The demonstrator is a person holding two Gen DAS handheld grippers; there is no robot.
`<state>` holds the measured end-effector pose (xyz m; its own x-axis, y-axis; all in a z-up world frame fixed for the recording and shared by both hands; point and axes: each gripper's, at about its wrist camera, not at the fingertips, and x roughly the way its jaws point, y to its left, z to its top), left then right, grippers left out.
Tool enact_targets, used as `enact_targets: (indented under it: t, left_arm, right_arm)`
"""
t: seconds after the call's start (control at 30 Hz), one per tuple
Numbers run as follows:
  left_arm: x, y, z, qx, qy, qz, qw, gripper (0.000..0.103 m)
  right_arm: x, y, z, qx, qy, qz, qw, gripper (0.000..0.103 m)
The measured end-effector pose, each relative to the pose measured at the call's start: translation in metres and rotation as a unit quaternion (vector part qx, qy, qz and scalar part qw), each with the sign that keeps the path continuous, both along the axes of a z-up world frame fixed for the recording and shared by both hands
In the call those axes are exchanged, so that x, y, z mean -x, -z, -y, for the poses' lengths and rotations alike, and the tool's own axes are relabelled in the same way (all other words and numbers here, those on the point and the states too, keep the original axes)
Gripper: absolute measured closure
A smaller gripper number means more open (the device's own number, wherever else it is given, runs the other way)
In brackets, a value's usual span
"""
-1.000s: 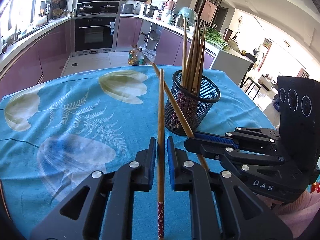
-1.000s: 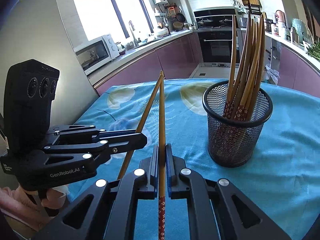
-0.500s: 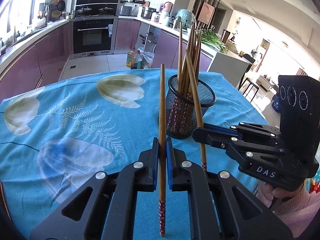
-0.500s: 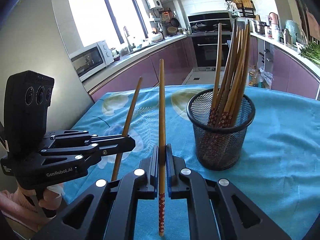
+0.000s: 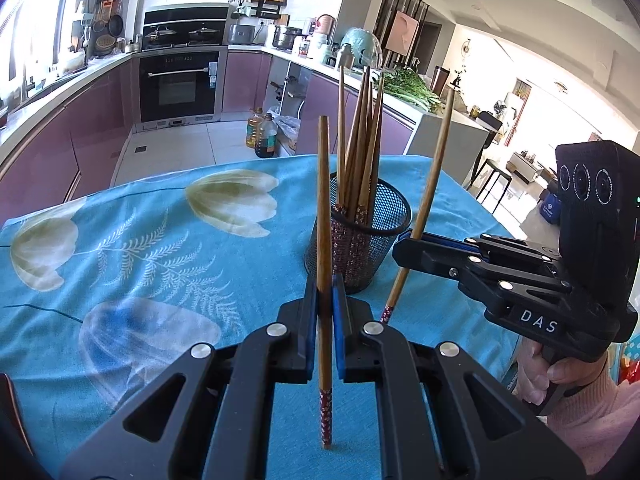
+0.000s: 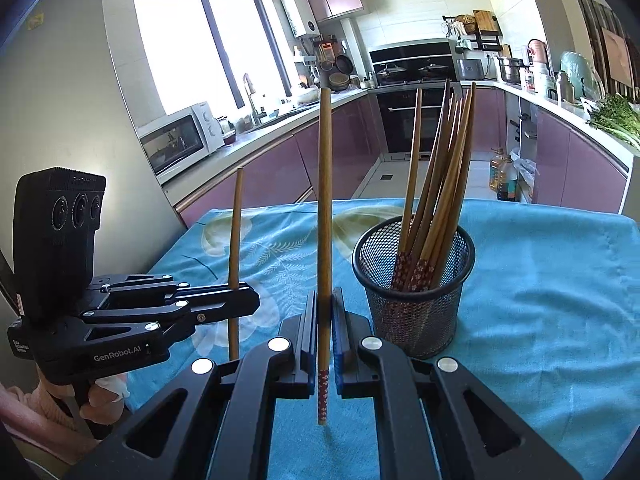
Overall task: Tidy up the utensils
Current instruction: 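Carry the right tool's chopstick over the mesh cup while the left tool holds its own nearby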
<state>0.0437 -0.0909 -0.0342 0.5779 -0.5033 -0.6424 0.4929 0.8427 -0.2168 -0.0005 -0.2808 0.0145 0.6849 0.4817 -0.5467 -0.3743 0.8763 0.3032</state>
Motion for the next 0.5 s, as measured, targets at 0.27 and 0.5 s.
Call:
enact_targets:
  t: [0.27, 0.5]
  left_arm:
    - [0.001, -0.012, -0.002, 0.008, 0.002, 0.012, 0.9999, 0.095]
    - [0.001, -0.02, -0.003, 0.012, 0.001, 0.018, 0.9998, 0.095]
  right_arm:
    - [0.001, -0.008, 0.005, -0.001, 0.003, 0.015, 1.0, 0.097]
    - [0.0, -0.013, 0.007, -0.001, 0.008, 0.021, 1.0, 0.097]
